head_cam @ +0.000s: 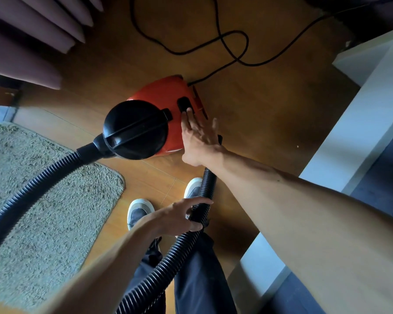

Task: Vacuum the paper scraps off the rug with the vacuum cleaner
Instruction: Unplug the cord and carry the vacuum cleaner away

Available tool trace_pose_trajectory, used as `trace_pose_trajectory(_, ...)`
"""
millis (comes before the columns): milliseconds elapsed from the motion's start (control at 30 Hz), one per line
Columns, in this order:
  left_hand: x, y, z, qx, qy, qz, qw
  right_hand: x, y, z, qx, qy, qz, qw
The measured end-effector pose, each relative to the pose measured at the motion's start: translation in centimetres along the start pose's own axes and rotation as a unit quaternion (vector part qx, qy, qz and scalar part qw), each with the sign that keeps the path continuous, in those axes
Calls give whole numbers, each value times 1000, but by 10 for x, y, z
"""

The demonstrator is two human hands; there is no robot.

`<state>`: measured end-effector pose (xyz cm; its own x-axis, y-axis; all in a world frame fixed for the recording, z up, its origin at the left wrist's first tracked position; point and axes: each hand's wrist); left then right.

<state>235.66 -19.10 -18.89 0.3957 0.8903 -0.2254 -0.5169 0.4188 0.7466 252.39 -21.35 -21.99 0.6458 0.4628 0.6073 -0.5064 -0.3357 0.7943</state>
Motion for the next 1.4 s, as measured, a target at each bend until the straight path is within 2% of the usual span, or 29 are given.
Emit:
trace_pose_trajectory(133,3,5,2,-1,-8,-12,1000,5,-2,9,27,1,-14,1000)
trace_pose_trajectory(267,0,10,3,-11,-10,-10,1000,-10,5,25,50,-209,12,977)
trace_pose_trajectory(333,-1,11,0,-12,-15,-9,1000,-29,16,37,-7,-301,8,953)
trace_pose_trajectory(467,-5,10,-8,-8,-26,-17,999,-84,48,60,-163,-352,-79,918)
trace_pose_trajectory(533,-7,10,-12,-7,-34,-22,999,-105,62,67,-205,-397,-134,885)
trace_pose_trajectory(667,-9,13,-15,-3,-44,-38,998,-120,87,71,-210,-572,-214,763)
trace_pose_trajectory(833,-8,19,-18,-15,-55,-53,997,-127,95,67,-190,-653,-196,707)
trace_pose_trajectory(967,-5,24,-25,-27,-54,-57,997,-127,92,60,-164,-665,-202,700)
trace_pose_trajectory(1233,-7,42,-48,-51,-45,-12,998,-120,103,34,-153,-635,-154,741)
trace_pose_trajectory(1400,-5,67,-64,-62,-64,-8,996,-134,116,-9,-200,-661,-85,718)
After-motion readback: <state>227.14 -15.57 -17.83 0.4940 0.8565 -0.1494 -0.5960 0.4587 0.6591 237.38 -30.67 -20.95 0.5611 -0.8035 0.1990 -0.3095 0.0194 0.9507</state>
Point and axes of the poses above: each hand's wrist, its own y-axis away from the middle knuckle, its own x-axis out of the back of the hand, z = x × y, and after that the axes turned 12 degrees about -x, right-handed
